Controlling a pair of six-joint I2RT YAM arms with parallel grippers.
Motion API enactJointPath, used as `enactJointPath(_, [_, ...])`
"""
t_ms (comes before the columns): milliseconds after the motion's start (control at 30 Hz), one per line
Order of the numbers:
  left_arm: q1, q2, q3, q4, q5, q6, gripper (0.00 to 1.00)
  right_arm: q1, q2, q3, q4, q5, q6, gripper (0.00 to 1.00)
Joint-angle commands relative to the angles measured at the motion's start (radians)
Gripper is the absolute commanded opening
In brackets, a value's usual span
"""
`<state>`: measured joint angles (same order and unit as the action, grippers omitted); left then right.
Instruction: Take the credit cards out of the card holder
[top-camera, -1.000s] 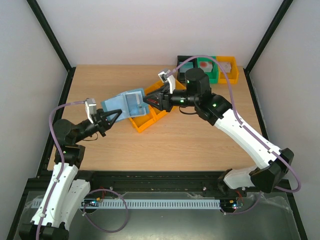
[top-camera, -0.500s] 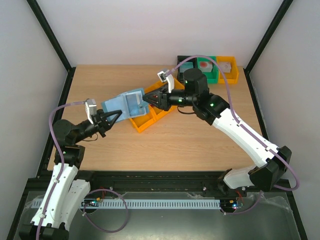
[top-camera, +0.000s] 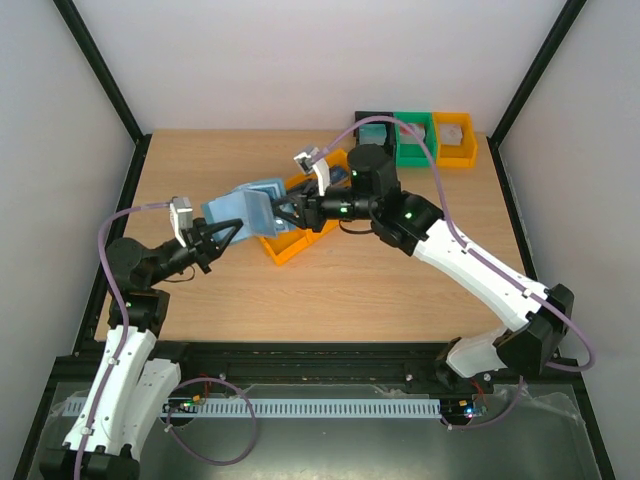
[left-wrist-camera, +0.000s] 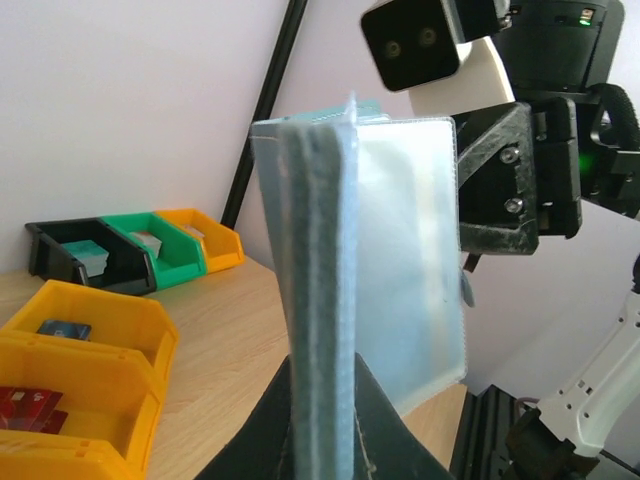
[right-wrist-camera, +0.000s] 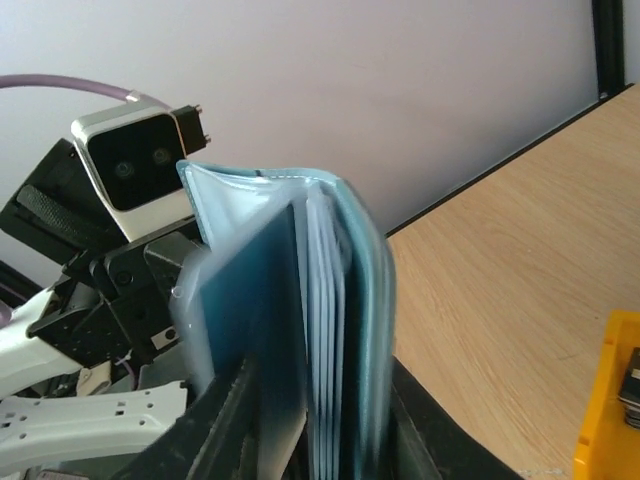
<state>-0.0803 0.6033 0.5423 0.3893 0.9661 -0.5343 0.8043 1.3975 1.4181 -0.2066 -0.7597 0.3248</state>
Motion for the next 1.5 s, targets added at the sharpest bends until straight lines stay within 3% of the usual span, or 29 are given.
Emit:
enactJointPath(0, [-0.001,-0.011,0.014,0.058,0.02,0.012,0.02,0.037,0.041,0.03,0.026,0.006,-0.014,0.3])
enactJointPath(233, [-0.001,-0.012,0.011,0.055,0.012,0.01,0.02,0.06,0.056,0.031,0.063,0.017,0.025,0.35])
enactJointPath(367, [-0.001,-0.01,0.01,0.051,0.005,0.009,0.02,0.087,0.073,0.041,0.09,0.037,0.064,0.47])
enactJointPath(433, [-0.001,-0.01,0.01,0.052,0.006,0.007,0.02,0.096,0.086,0.054,0.081,0.063,0.065,0.48])
enactJointPath(633, [0.0,-0.013,0.008,0.054,0.011,0.005,0.02,0.099,0.112,0.092,0.038,0.095,0.068,0.3])
enactJointPath(767, [0.005,-0.01,0.005,0.054,-0.014,-0.02,0.03,0.098,0.119,0.128,-0.016,0.106,0.053,0.11])
enactJointPath(833, [0.014,-0.01,0.004,0.056,-0.028,-0.031,0.11,0.098,0.109,0.139,-0.043,0.131,0.04,0.02])
enactJointPath(967, [0.034,-0.017,0.005,0.057,-0.024,-0.028,0.34,0.093,0.078,0.154,-0.114,0.177,0.001,0.02])
enactJointPath(1067, [0.053,-0.02,0.016,0.06,-0.01,-0.026,0.58,0.087,0.063,0.174,-0.205,0.25,-0.038,0.02])
enactJointPath(1133, [0.061,-0.022,0.023,0.067,-0.004,-0.031,0.67,0.088,0.069,0.219,-0.279,0.308,-0.063,0.02])
enactJointPath(1233, [0.061,-0.018,0.02,0.066,0.004,-0.035,0.74,0.088,0.093,0.258,-0.357,0.31,-0.087,0.02])
enactJointPath(1467, [0.045,-0.013,0.021,0.027,-0.012,-0.045,0.74,0.09,0.082,0.262,-0.322,0.238,-0.101,0.02])
